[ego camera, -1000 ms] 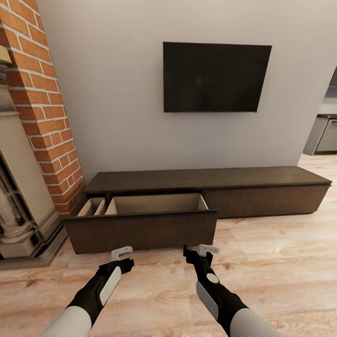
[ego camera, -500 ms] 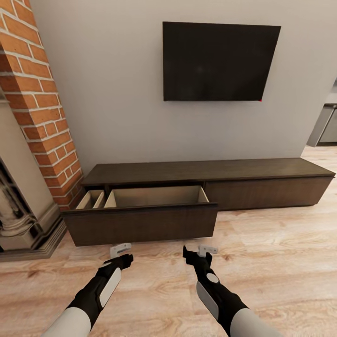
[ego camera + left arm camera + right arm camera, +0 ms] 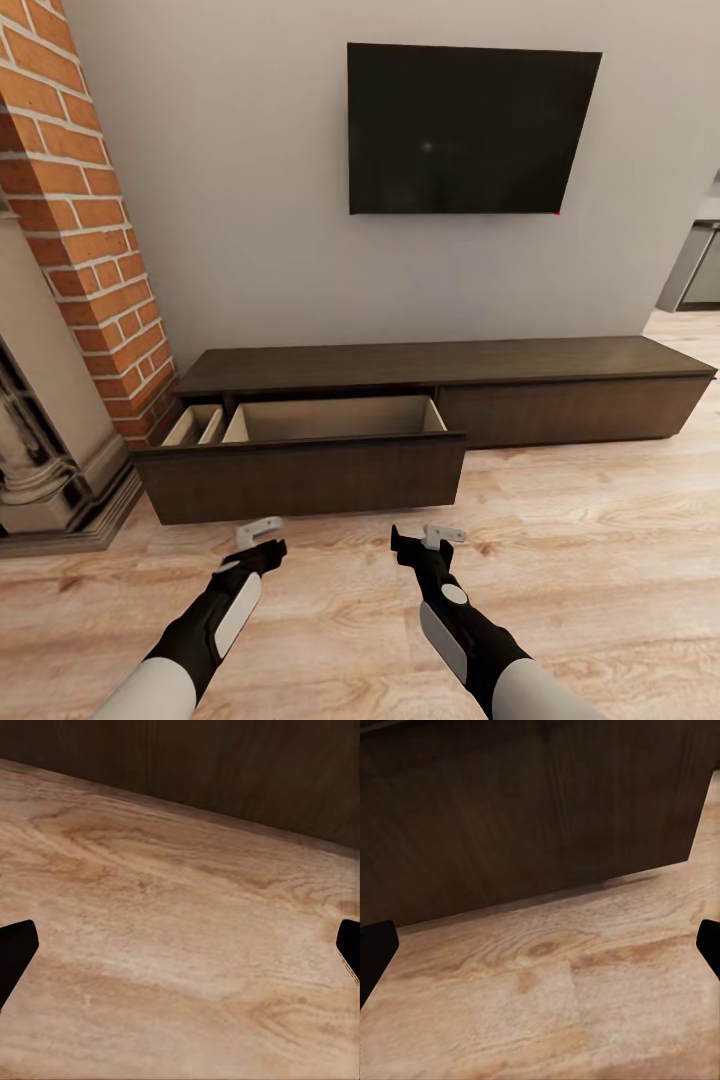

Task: Place each of the two pumpkins and all three candles from the living room inside a cabinet in the living room (use any cabinet), then make sure every cabinet is closed, and position the cauldron so it is next to a table in the living room.

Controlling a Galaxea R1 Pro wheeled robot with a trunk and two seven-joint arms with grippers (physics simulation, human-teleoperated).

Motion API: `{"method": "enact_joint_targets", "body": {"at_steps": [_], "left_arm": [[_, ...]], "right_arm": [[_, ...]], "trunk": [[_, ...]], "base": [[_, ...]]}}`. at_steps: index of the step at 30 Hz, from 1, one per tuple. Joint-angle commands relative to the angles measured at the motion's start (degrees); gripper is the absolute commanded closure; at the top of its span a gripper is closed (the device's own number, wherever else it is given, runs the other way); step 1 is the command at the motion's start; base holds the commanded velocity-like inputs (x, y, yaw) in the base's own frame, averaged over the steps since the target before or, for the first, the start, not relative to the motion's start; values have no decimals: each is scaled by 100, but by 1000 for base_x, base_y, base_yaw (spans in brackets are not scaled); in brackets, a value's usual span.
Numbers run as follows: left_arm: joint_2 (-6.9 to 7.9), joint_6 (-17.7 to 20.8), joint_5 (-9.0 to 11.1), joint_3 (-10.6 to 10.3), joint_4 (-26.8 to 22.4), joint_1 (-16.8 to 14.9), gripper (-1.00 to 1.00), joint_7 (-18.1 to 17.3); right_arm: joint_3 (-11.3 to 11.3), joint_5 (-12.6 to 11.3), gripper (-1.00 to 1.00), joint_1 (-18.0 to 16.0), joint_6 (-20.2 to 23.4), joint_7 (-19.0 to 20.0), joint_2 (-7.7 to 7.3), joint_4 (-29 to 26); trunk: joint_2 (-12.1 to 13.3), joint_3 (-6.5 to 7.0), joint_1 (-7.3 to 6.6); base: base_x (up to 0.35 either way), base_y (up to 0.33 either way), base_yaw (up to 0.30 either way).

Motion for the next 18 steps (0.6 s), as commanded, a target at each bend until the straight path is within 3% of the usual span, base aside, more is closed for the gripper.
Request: {"method": "enact_joint_targets", "body": {"at_steps": [1,6,11,18], "left_arm": [[4,-110,51,-26,-11,3,-100,50],[1,-675,34,-56,-40,5,-100,35],[-6,-763,-147,-254,-35,2,-100,61],[-9,-778,-245,-315,5,2,-100,69]], "right_arm": [[48,-60,-100,-6,-32,-29,-5,2],[43,-60,-100,-4,-32,100,-6,2],[40,-60,-100,-6,-32,142,-6,2],[42,-60,-100,-5,-32,151,-6,8]], "trunk": [[-2,-5,-1],[-2,-5,-1],[-2,-5,-1],[-2,-5,-1]], "base": [[0,0,0],[0,0,0],[0,0,0],[57,7,0]]}}
